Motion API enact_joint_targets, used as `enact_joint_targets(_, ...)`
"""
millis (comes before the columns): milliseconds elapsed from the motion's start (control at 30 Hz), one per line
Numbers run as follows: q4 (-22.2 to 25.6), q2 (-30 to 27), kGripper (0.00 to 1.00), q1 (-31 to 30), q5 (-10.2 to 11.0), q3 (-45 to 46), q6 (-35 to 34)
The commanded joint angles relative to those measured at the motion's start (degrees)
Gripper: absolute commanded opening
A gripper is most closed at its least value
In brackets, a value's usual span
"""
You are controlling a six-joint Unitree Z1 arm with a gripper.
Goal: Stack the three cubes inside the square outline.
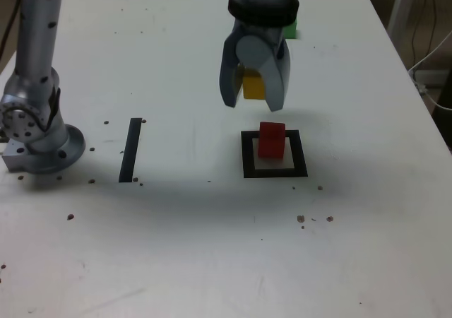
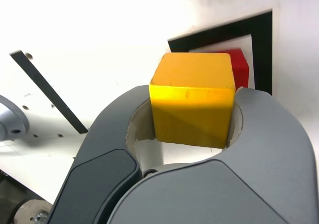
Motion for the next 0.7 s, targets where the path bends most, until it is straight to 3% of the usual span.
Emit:
enact_joint_targets(0,-0.25,0.04,0.29,-1.21,-0.39,0.12,-0.86)
enact_joint_targets(367,-2.65,2.80,0.29,-5.82,-2.61,-0.03,-4.11)
enact_joint_targets(667,-3.70,4.23,0.29,-5.85,-2.68,0.00,-4.18)
